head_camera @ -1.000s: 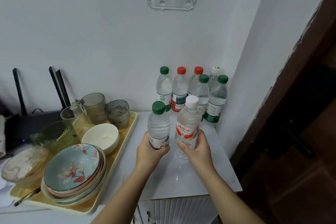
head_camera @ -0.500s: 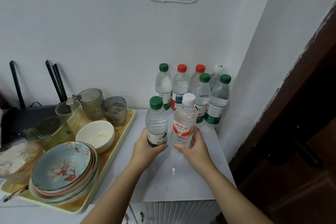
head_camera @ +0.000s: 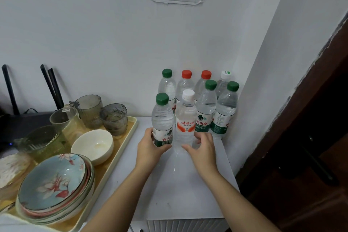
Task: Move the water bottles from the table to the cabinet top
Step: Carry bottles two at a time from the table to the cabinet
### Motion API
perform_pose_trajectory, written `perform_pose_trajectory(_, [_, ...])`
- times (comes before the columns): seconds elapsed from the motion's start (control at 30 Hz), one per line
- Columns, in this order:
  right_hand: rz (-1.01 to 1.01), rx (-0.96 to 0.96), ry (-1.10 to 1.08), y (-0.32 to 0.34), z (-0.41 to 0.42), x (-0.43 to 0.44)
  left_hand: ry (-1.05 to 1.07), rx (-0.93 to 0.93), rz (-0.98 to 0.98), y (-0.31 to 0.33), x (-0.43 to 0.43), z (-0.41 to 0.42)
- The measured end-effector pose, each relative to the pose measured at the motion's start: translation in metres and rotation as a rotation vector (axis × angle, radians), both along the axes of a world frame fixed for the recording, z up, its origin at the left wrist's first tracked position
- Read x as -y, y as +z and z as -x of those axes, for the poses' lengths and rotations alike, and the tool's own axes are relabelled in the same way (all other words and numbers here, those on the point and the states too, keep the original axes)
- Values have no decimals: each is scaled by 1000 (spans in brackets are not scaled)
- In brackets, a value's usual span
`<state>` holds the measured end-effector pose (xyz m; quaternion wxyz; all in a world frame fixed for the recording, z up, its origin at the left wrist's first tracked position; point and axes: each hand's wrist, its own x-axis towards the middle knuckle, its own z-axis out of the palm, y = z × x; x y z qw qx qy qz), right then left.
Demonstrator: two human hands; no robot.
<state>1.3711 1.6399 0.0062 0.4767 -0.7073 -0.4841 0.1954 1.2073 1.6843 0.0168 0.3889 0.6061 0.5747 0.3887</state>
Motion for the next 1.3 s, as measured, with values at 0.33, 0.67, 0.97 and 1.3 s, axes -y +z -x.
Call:
perform_pose_trajectory(0.33, [41,53,-85,5,1,-35,39,0,-11,4,-42,-23])
perform_pose_trajectory(0.67, [102,205,-139,1,-1,-50,33,-28,14,4,-50,-34])
perform_pose_trajectory(0.97, [123,212,-144,1,-1,-55,-23,-4,69,2,-55,-33])
perform_pose_trajectory(1.3, [333,502,41,13,-5,-14,-35,-392,90,0,-33,-17])
